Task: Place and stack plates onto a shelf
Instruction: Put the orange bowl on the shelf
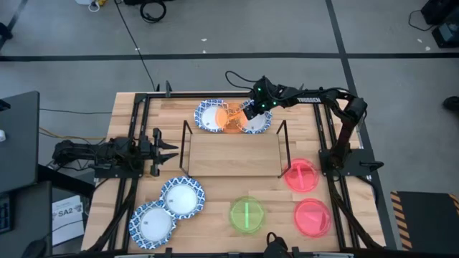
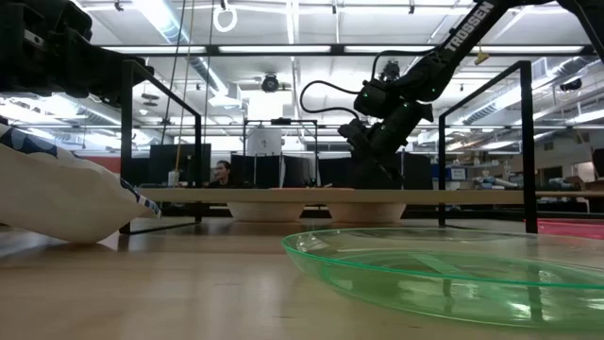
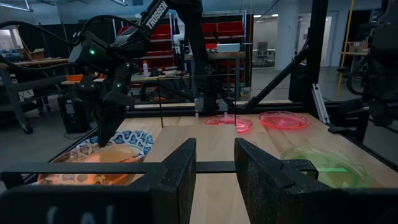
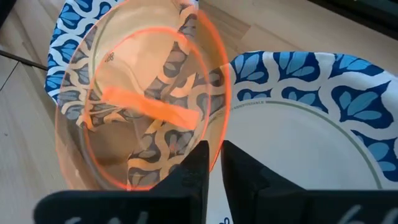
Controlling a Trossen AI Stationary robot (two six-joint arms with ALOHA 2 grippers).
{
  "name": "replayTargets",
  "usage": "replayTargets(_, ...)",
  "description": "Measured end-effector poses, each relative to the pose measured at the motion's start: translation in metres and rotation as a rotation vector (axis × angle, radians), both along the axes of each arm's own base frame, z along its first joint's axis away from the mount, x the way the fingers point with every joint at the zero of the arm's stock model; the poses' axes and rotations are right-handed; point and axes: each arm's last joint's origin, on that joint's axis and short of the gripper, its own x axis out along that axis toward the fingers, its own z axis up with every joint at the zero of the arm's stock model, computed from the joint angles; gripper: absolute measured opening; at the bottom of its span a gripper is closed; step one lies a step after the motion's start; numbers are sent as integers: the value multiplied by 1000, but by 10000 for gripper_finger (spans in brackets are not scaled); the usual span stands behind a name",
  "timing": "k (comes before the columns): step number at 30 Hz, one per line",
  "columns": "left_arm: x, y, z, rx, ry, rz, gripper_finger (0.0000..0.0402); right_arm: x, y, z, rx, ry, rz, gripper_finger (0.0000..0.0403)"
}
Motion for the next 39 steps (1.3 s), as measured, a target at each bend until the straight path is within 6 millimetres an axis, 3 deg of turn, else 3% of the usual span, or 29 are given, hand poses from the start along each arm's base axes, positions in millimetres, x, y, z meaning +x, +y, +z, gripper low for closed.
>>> replayTargets(7,0,0,0,0,0,1,117,0,0,0,0,0,0,7)
replayTargets(26,0,0,0,0,0,0,117,-6,-6,3,69,-62,39,4)
replayTargets(32,0,0,0,0,0,0,117,-12,-6,20,67,-127,65,3)
replayTargets(39,0,0,0,0,0,0,117,-23,1,58,35,-240,115,3)
